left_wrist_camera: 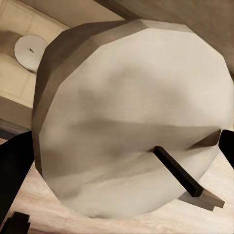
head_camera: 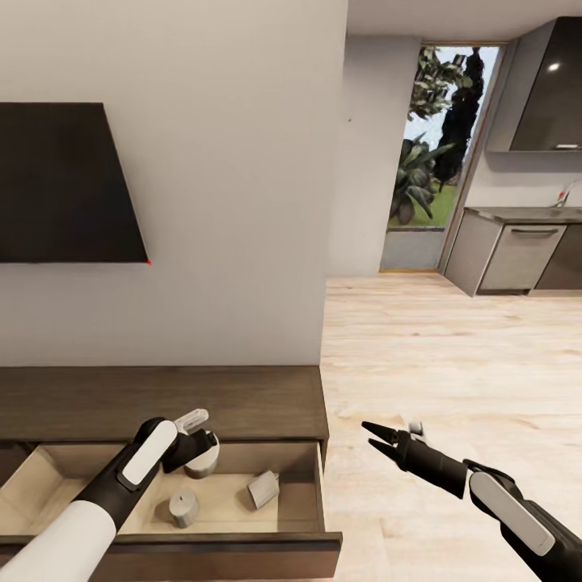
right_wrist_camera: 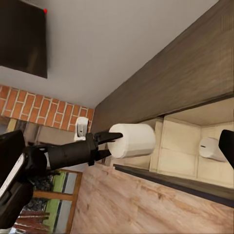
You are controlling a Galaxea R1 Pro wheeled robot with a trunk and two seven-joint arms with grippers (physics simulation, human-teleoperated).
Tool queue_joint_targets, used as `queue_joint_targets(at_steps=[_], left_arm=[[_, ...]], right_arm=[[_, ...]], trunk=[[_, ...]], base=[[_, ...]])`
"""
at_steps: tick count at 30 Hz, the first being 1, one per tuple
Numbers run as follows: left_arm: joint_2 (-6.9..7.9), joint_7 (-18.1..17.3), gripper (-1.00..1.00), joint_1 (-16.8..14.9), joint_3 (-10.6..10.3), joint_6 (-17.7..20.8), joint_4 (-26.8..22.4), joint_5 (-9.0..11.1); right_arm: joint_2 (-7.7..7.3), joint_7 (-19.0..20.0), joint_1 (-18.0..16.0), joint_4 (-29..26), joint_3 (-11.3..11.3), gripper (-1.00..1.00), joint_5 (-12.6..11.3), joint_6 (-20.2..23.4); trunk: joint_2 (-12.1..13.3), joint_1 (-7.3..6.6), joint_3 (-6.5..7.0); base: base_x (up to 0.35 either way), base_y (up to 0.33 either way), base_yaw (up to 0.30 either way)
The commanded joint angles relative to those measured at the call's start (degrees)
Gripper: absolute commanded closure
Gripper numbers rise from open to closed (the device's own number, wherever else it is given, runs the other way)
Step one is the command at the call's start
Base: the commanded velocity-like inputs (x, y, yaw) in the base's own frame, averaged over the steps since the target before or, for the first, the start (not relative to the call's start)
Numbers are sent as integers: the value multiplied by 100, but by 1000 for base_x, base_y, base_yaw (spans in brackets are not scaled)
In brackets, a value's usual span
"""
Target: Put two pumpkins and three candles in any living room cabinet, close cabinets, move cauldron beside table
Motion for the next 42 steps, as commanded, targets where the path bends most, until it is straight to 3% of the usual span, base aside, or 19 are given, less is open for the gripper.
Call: queue_joint_targets(at_steps=[1, 42], left_arm=[[-14, 64, 100, -6, -27, -6, -8, 45], [-77, 63, 100, -6, -33, -16, -7, 35]], right_arm=[[-1, 56, -7, 32, 15, -100, -55, 25], [0, 108, -6, 285, 13, -100, -72, 25]], trunk=[[-45, 23, -24], [-1690, 923, -760]], base=[[0, 0, 0], [0, 0, 0]])
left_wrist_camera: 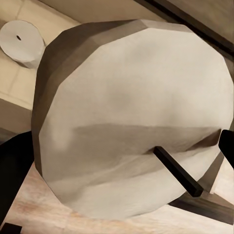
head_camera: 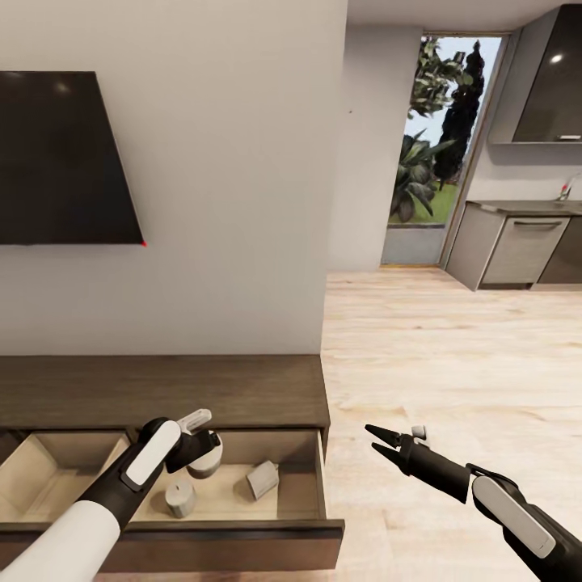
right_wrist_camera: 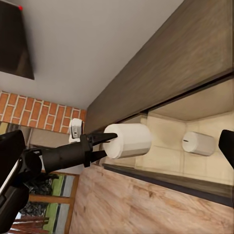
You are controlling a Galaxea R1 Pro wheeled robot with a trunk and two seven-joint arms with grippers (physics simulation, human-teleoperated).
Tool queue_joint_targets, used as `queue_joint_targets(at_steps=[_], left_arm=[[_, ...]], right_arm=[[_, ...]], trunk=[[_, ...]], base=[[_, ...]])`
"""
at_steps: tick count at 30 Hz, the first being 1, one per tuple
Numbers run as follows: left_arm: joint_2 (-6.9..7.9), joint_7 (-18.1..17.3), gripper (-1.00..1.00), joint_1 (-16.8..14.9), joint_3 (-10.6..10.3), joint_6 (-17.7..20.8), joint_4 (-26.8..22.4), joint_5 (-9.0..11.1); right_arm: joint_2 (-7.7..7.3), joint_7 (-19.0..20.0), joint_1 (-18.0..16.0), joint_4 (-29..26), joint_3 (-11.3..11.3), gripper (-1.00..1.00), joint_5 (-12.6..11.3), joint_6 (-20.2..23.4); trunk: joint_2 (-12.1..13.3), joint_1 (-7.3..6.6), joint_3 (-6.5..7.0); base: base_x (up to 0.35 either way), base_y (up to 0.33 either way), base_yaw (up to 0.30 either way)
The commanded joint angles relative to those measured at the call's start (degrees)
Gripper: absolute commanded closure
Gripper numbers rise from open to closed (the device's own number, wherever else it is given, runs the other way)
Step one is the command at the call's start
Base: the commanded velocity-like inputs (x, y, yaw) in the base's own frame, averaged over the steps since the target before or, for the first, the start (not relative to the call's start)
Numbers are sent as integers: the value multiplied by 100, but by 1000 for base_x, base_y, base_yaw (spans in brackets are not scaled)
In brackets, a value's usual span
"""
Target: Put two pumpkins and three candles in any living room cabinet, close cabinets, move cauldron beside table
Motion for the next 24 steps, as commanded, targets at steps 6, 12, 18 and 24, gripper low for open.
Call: queue_joint_targets(at_steps=[6, 12, 18, 24], left_arm=[[-12, 63, 100, -5, -24, -4, -10, 52], [-13, 62, 100, -5, -24, -2, -10, 52], [-13, 62, 100, -5, -24, 3, -10, 56], [-13, 62, 100, -5, -24, 2, -10, 59]], right_arm=[[3, -6, -7, 2, 15, -100, -54, 29], [6, -20, -7, 2, 15, -100, -54, 29], [6, -35, -7, 2, 15, -100, -54, 25], [2, -36, -7, 2, 15, -100, -54, 25]], trunk=[[-245, 132, -114], [-486, 264, -221], [-727, 396, -329], [-967, 527, -437]], base=[[0, 0, 0], [0, 0, 0], [0, 0, 0], [0, 0, 0]])
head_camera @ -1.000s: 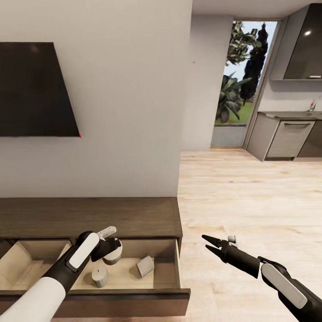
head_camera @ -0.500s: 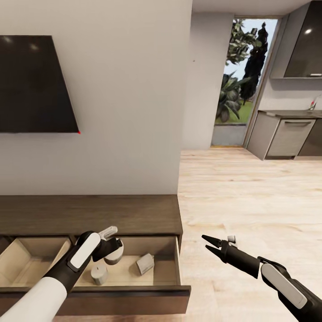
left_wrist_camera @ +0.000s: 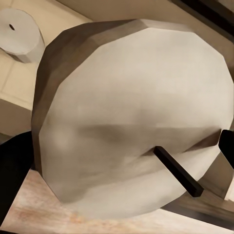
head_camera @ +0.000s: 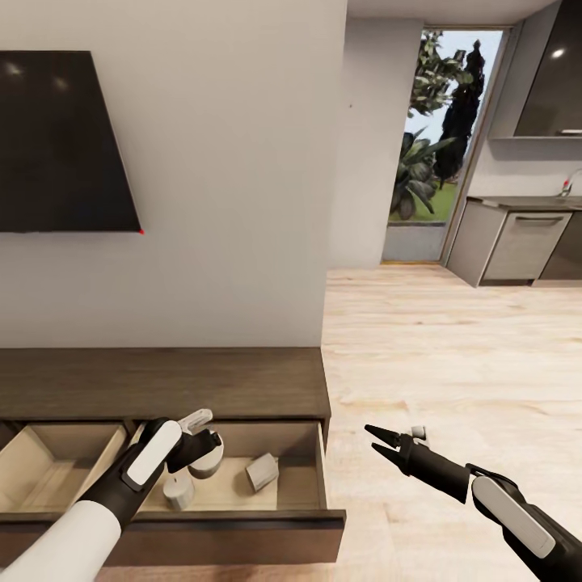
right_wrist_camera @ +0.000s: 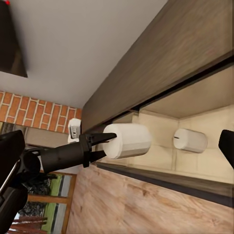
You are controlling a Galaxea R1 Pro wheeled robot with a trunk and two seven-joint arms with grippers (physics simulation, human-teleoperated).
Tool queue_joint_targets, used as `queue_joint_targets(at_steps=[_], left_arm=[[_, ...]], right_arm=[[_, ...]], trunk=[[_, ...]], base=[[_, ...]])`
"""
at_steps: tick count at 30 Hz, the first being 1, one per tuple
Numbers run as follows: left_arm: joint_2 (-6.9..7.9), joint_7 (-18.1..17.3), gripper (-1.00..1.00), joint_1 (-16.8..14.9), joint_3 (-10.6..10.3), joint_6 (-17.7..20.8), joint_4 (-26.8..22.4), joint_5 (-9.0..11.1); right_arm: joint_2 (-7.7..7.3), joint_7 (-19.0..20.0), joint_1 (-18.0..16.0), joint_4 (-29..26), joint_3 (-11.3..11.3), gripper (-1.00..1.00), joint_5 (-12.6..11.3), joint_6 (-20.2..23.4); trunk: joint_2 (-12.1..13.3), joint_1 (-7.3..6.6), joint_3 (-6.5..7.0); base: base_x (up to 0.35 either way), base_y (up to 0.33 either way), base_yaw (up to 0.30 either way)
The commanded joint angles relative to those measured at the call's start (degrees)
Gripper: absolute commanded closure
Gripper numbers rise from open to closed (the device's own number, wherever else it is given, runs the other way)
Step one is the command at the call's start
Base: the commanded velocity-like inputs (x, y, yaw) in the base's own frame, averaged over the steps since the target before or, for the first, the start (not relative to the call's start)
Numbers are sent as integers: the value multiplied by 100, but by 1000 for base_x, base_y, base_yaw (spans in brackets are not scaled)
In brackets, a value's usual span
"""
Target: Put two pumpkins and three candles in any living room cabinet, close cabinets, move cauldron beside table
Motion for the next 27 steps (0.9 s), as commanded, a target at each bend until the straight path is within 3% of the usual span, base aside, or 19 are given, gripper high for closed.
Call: queue_joint_targets(at_steps=[1, 27], left_arm=[[7, 62, 100, -5, -24, -7, -9, 57], [-4, 60, 100, -5, -24, -6, -56, 66]], right_arm=[[-4, -2, -7, 1, 15, -100, -53, 25], [-9, -87, -7, 1, 13, -100, -53, 25]], trunk=[[-45, 22, -24], [-967, 527, -437]], base=[[0, 0, 0], [0, 0, 0]])
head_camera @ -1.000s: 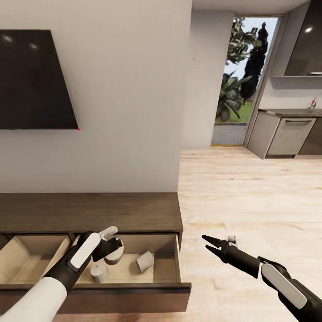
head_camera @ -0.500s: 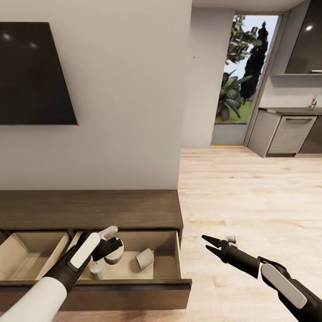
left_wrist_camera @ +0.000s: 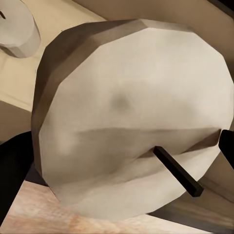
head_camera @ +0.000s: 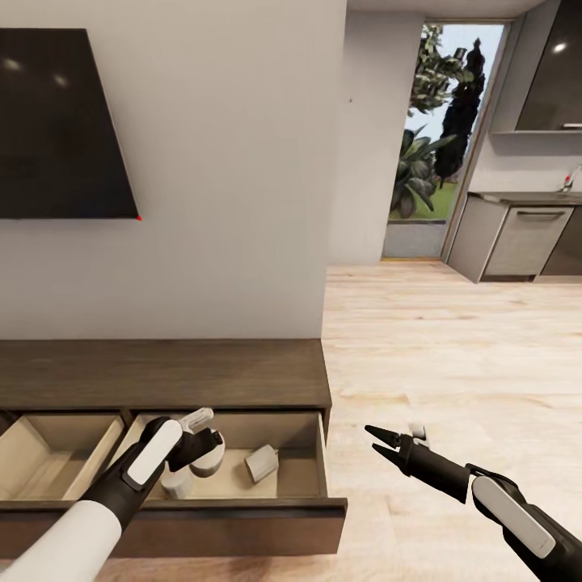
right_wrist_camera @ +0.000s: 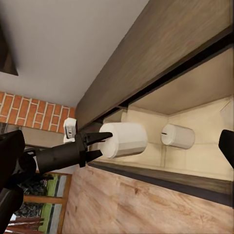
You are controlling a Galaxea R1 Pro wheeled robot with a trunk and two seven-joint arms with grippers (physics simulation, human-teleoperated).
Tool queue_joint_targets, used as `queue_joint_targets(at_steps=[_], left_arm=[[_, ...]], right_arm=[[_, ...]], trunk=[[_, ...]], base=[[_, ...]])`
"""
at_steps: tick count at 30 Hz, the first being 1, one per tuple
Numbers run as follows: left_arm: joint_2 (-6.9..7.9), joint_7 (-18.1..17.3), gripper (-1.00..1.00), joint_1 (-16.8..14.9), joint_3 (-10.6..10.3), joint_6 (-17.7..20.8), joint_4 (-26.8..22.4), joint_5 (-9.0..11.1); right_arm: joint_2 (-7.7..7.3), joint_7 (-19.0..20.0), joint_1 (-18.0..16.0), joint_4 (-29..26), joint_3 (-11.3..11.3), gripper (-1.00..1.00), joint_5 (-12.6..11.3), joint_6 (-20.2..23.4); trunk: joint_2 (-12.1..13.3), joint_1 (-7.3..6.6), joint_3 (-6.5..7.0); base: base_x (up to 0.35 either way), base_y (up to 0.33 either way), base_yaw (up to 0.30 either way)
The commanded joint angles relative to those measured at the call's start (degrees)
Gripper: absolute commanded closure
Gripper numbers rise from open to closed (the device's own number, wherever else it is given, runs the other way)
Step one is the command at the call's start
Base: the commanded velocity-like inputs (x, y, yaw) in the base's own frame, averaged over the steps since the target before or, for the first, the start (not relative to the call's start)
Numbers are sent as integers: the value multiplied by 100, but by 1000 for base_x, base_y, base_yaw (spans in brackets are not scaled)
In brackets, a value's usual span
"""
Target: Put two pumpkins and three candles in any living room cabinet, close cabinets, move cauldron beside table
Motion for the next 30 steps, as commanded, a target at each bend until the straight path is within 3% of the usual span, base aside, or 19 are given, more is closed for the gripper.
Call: queue_joint_targets(at_steps=[1, 5, 30], left_arm=[[-3, 62, 100, -5, -24, -7, -11, 54], [-58, 62, 100, -5, -27, -8, -7, 48], [-69, 56, 100, -5, -35, -7, -44, 56]], right_arm=[[-6, 2, -6, 1, 16, -100, -52, 23], [-4, 0, -6, 1, 18, -100, -52, 23], [-3, -9, -6, 2, 9, -100, -49, 31]], trunk=[[-44, 22, -24], [-205, 110, -96], [-205, 110, -96]], base=[[0, 0, 0], [0, 0, 0], [62, -2, 0]])
